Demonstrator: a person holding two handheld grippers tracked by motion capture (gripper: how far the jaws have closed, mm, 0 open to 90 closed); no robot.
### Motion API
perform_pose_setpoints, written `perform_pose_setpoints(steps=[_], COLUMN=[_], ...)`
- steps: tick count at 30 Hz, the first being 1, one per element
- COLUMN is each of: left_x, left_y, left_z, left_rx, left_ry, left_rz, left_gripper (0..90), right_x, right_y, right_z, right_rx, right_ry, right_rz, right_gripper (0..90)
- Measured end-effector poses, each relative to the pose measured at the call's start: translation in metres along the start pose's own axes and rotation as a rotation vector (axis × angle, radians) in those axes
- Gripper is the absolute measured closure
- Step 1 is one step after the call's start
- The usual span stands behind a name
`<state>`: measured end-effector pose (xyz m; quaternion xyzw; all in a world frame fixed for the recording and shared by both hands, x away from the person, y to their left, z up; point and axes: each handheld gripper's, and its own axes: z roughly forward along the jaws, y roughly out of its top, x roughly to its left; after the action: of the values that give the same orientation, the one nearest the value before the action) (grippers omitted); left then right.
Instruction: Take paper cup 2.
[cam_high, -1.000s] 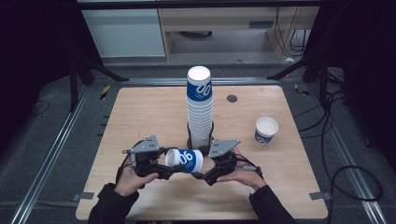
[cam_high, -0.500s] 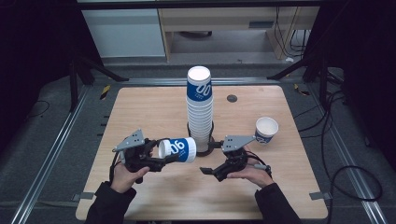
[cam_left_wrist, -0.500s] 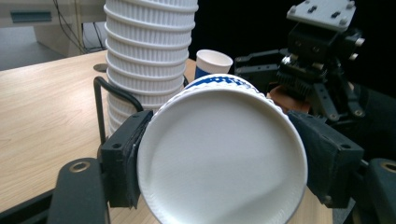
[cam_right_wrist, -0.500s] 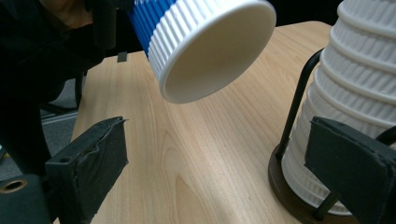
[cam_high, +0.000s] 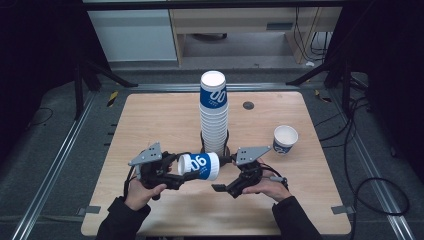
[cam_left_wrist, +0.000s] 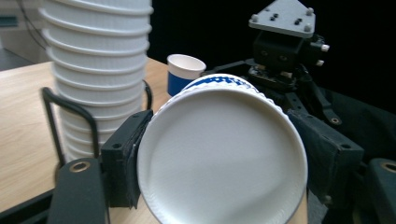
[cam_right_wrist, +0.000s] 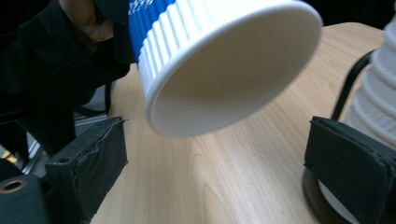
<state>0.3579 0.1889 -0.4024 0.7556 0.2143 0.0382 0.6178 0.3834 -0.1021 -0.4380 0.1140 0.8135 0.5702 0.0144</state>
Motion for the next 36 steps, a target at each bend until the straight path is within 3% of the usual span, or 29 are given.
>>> perform_pose_setpoints(steps=[6, 16, 21, 30, 32, 36], left_x=[-0.006, -0.011, -0.012, -0.011, -0.011, -0.009], left_y=[-0.002, -0.007, -0.009, -0.009, -0.008, -0.003], left_z=[0.008, 0.015, 0.020, 0.020, 0.018, 0.011], left_rx=[0.016, 0.043, 0.078, 0.080, 0.084, 0.080], left_ry=[-0.032, -0.080, -0.094, -0.102, -0.087, -0.088], left_rz=[0.008, 0.009, 0.027, 0.013, 0.027, 0.028], left_gripper=[25.7, 25.7, 25.7, 25.7, 24.0, 20.3], right_x=[0.003, 0.005, 0.006, 0.004, 0.004, 0.002], right_y=[-0.001, -0.002, -0.004, -0.006, -0.005, -0.004], right_z=[0.007, 0.010, 0.013, 0.013, 0.012, 0.007], right_rx=[0.006, -0.015, -0.002, -0.006, -0.012, -0.003], right_ry=[0.052, 0.095, 0.125, 0.136, 0.139, 0.113], right_rz=[-0.003, 0.000, 0.000, -0.005, -0.002, -0.016], right_gripper=[5.8, 6.4, 9.2, 14.9, 15.2, 15.4])
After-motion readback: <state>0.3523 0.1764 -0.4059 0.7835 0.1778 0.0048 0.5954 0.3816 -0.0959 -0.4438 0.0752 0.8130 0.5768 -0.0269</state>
